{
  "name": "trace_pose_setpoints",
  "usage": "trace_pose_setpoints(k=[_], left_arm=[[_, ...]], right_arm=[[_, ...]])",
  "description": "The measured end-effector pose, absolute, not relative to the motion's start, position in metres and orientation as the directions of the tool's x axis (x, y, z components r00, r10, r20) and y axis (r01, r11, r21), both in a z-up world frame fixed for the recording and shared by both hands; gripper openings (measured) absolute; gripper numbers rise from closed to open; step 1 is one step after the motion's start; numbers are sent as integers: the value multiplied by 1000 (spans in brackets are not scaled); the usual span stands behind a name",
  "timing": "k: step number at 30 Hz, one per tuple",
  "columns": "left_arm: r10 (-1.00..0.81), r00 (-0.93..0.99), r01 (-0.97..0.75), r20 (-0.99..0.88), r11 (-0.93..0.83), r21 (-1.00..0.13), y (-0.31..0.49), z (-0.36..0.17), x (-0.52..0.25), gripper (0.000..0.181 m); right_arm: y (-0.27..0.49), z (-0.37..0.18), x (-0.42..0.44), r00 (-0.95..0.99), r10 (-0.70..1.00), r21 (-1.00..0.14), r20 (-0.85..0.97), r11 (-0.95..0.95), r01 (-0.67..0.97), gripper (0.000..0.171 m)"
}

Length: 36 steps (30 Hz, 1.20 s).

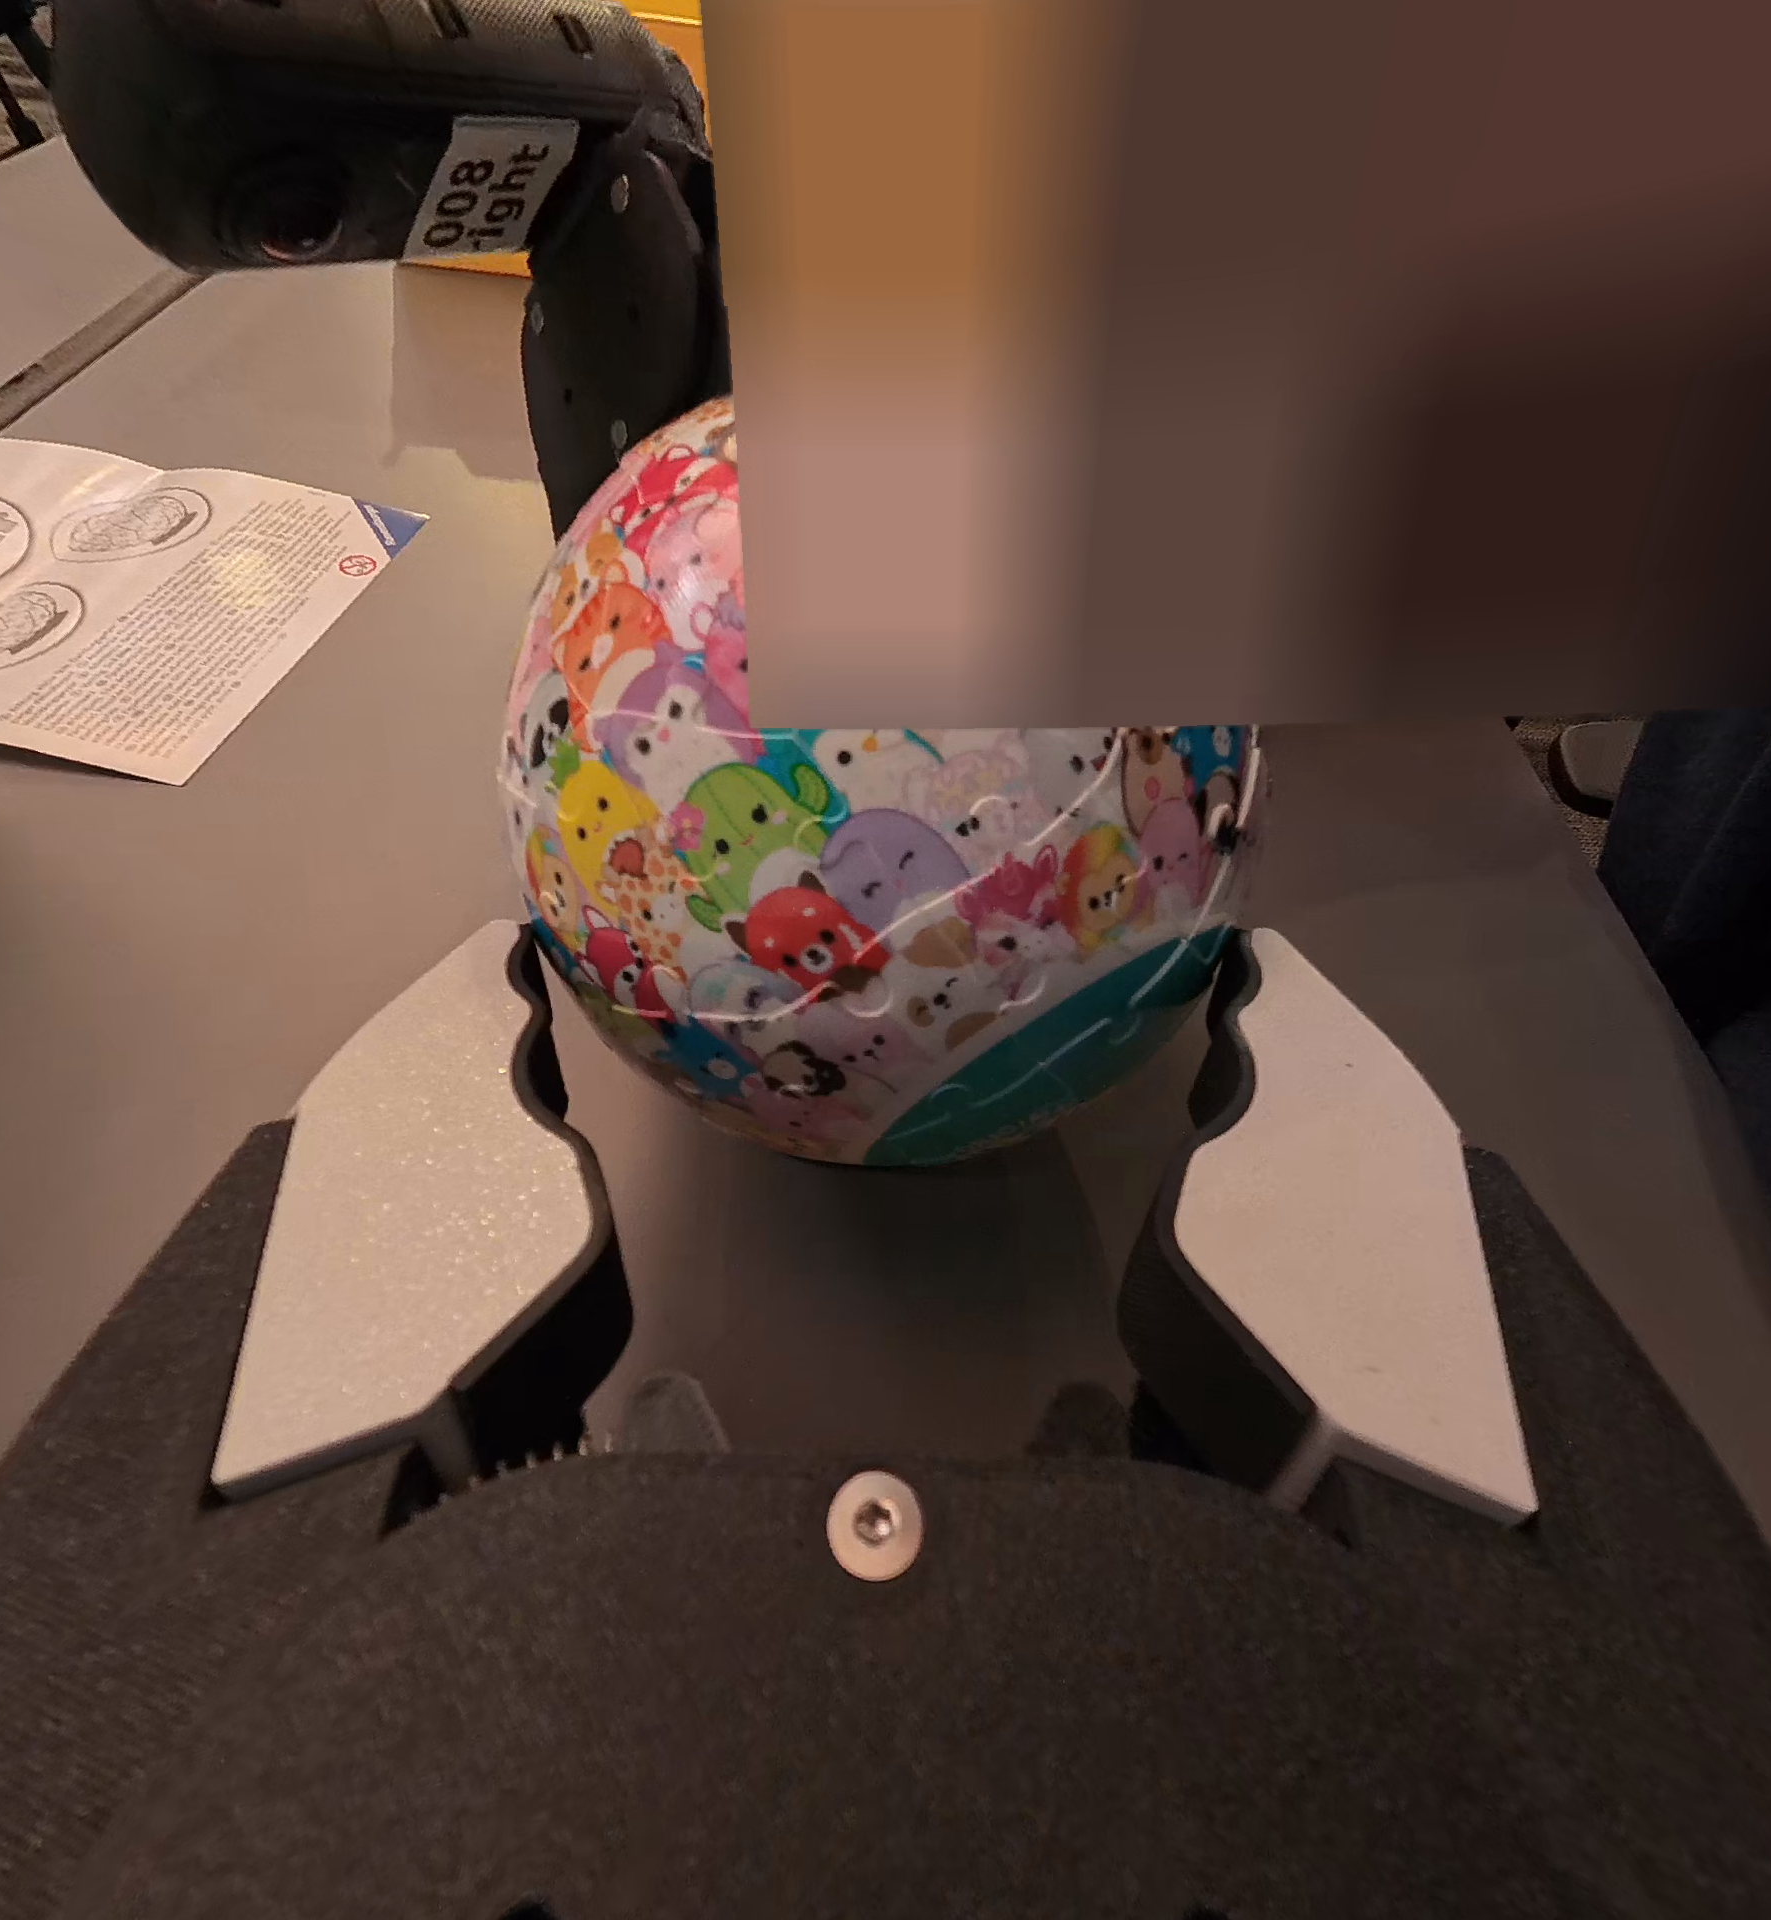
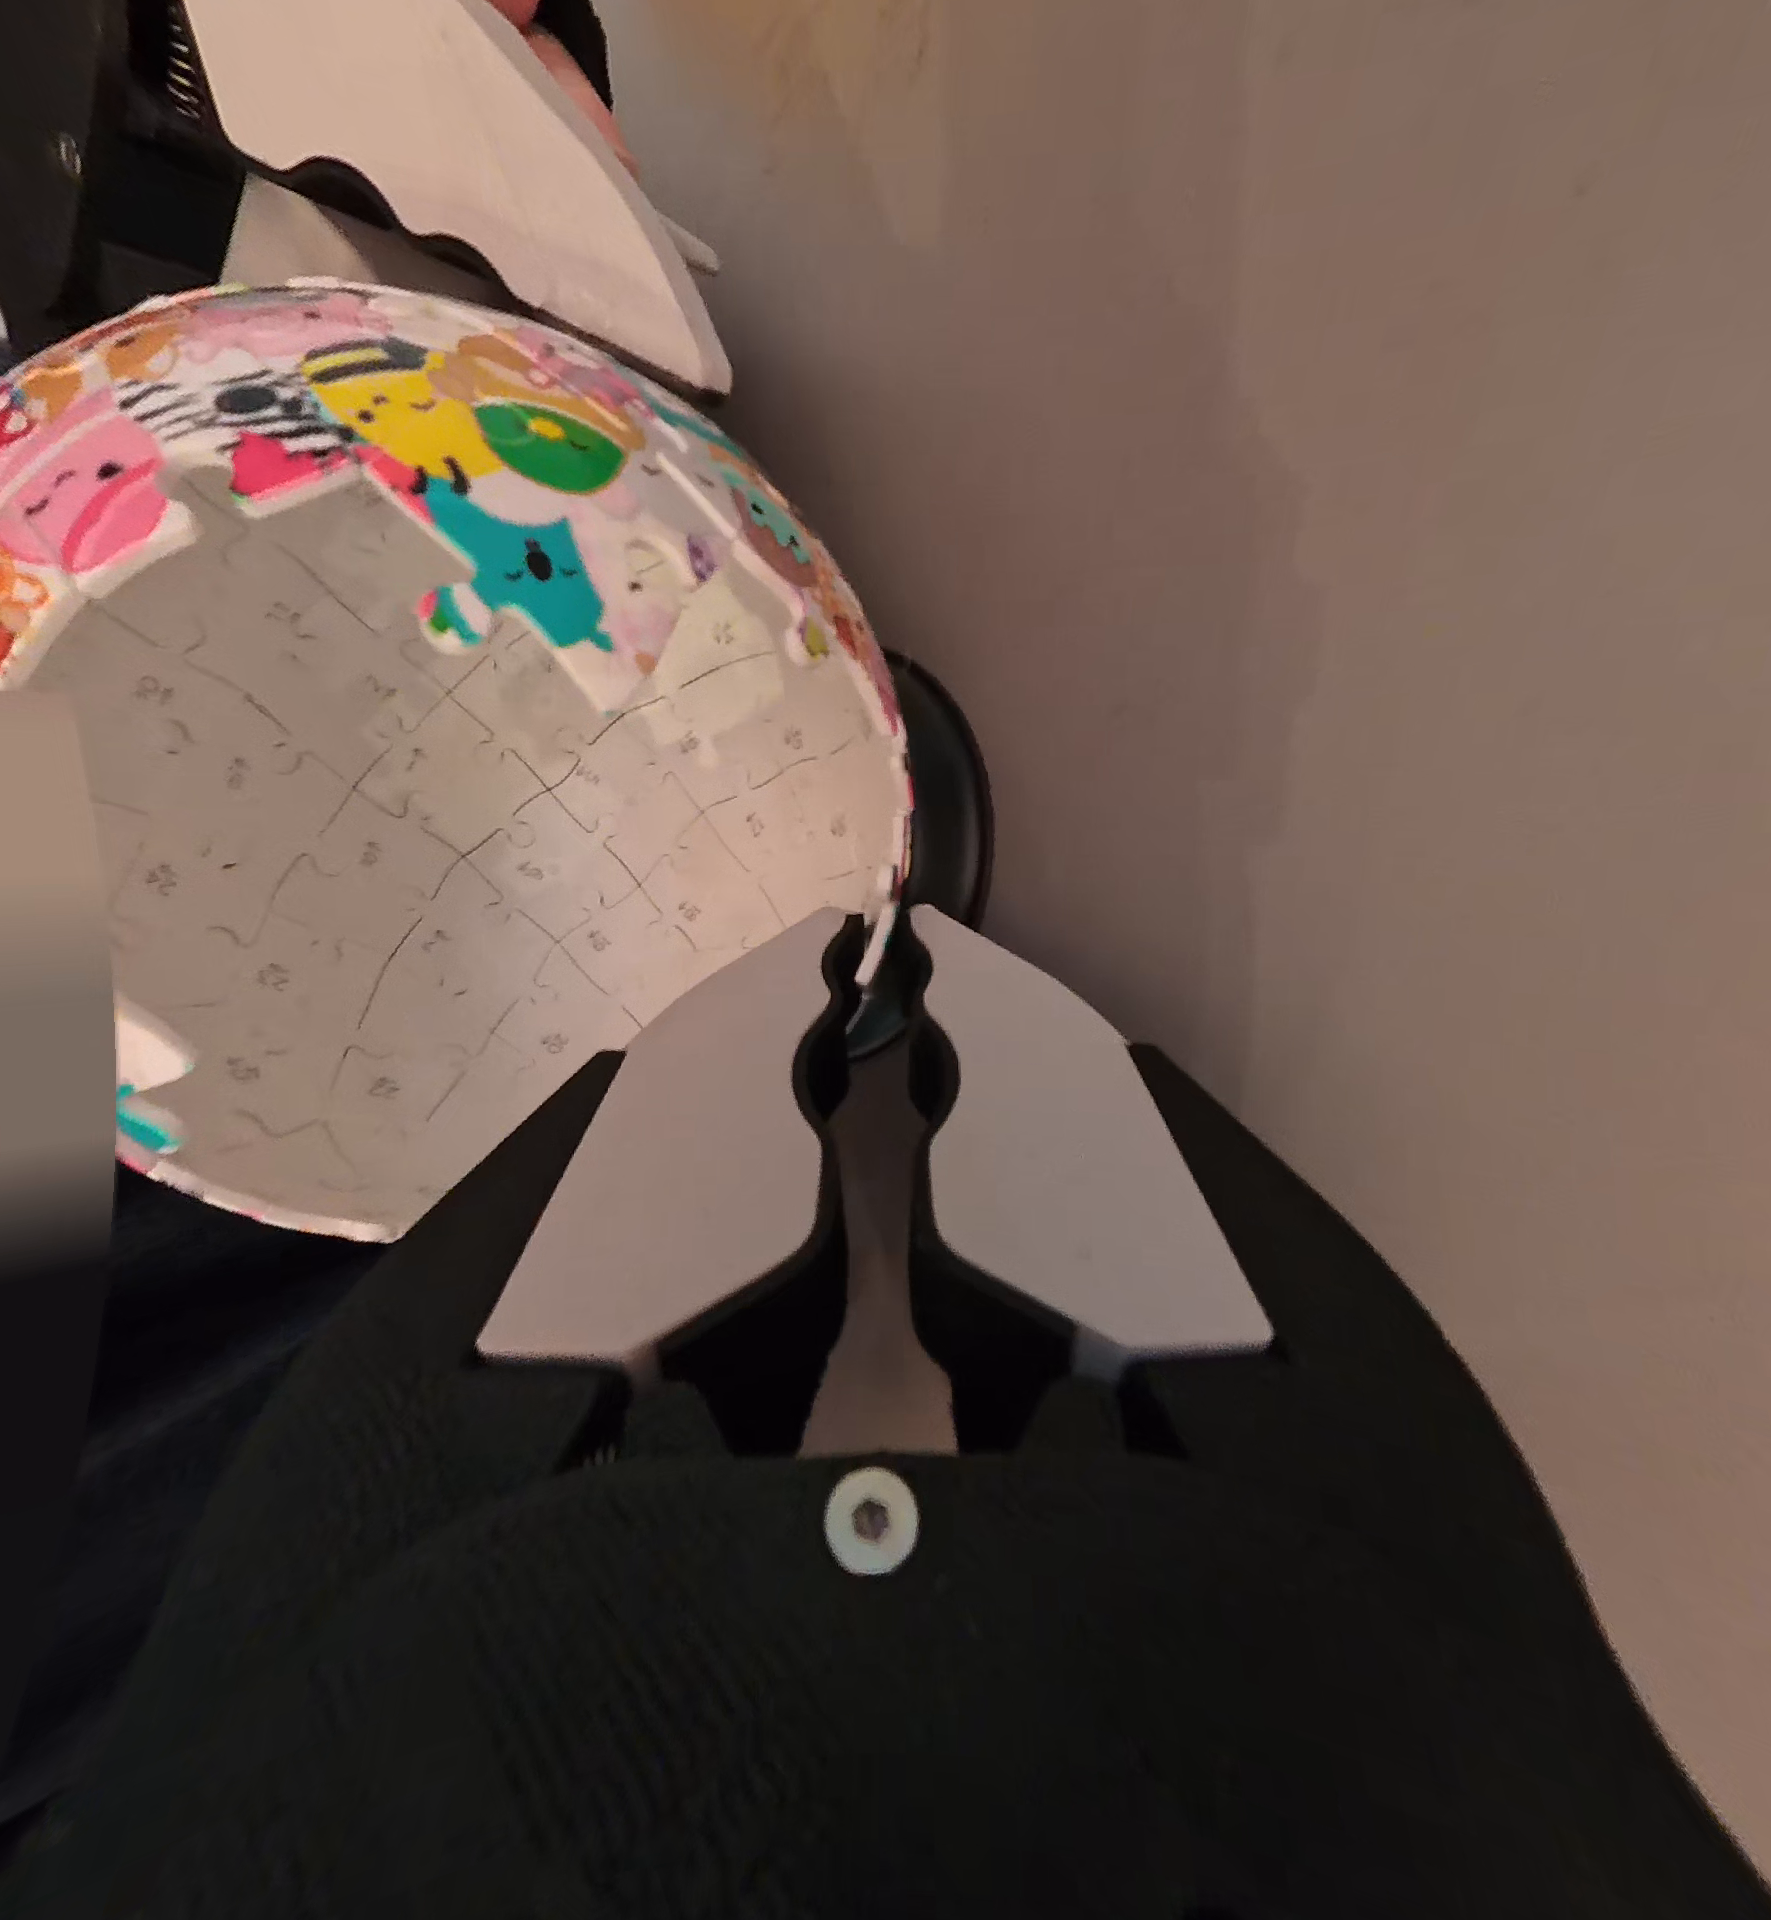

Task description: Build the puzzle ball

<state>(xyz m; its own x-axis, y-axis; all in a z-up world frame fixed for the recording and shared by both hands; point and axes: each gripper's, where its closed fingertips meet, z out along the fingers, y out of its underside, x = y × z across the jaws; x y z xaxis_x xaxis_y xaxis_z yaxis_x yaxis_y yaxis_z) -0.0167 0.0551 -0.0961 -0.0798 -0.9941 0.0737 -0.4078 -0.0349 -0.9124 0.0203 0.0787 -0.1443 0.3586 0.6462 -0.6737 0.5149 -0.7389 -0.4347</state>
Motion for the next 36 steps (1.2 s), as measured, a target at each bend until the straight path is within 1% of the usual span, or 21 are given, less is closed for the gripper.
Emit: trace_pose_setpoints(k=[5,9,18,27,32,36], left_arm=[[-993,-87,-408,77,-35,-912,55,-95,-16,118],[-993,-88,-407,84,-41,-912,55,-95,-16,118],[-994,-80,-412,79,-39,-910,54,-95,-16,117],[-993,-80,-411,86,-46,-910,55,-96,-16,118],[-993,-81,-412,88,-47,-910,55,-95,-16,118],[-993,-81,-413,89,-47,-910,55,-95,-16,117]], right_arm=[[80,-144,21,366,669,-448,-647,-722,528,4],[79,-144,22,370,629,-421,-683,-754,504,4],[80,-144,22,408,583,-390,-702,-795,464,4],[84,-143,21,391,590,-415,-707,-793,447,7],[82,-144,21,385,566,-390,-729,-806,445,7],[80,-147,24,392,538,-358,-747,-821,444,11]])
